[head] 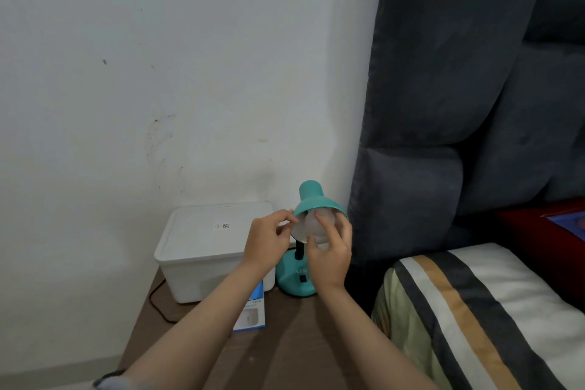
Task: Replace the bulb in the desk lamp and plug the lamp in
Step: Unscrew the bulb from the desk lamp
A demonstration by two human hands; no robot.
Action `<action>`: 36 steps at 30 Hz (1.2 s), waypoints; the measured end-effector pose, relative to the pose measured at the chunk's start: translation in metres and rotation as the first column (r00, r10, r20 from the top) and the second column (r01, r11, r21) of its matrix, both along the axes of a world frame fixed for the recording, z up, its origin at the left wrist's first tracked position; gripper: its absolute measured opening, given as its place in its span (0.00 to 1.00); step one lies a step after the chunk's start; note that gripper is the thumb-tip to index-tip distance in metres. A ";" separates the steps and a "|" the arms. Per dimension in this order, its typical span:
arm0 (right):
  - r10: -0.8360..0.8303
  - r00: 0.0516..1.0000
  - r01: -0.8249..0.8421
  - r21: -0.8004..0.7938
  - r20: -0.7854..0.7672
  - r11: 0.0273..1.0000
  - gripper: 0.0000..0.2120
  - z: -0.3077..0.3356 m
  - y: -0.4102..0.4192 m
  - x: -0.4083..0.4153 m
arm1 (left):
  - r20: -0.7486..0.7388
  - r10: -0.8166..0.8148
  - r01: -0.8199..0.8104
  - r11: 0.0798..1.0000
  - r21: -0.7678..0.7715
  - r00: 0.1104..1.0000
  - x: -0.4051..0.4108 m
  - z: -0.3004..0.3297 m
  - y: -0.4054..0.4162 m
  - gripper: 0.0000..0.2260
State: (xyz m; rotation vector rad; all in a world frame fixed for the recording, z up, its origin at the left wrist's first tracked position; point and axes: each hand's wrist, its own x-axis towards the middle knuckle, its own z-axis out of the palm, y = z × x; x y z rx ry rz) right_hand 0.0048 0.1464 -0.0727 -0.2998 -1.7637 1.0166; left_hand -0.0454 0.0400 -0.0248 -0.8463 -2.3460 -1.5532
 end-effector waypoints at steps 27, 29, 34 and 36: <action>-0.001 0.999 0.000 0.018 0.044 1.000 0.21 0.000 0.000 -0.002 | -0.004 0.036 -0.036 0.999 0.015 0.999 -0.001 -0.003 0.002 0.11; 0.020 1.000 -0.020 0.010 0.009 1.000 0.19 -0.002 0.001 0.000 | 0.001 0.045 -0.045 0.999 0.016 0.999 -0.002 -0.003 0.002 0.11; 0.008 1.000 -0.007 -0.200 0.006 0.980 0.24 0.001 -0.005 0.001 | 0.008 0.038 -0.038 0.999 0.023 0.999 -0.001 -0.003 0.002 0.17; 0.021 1.000 -0.015 -0.221 0.021 0.975 0.22 0.003 -0.006 0.000 | 0.008 0.050 -0.050 0.998 0.024 0.999 -0.001 -0.003 0.001 0.19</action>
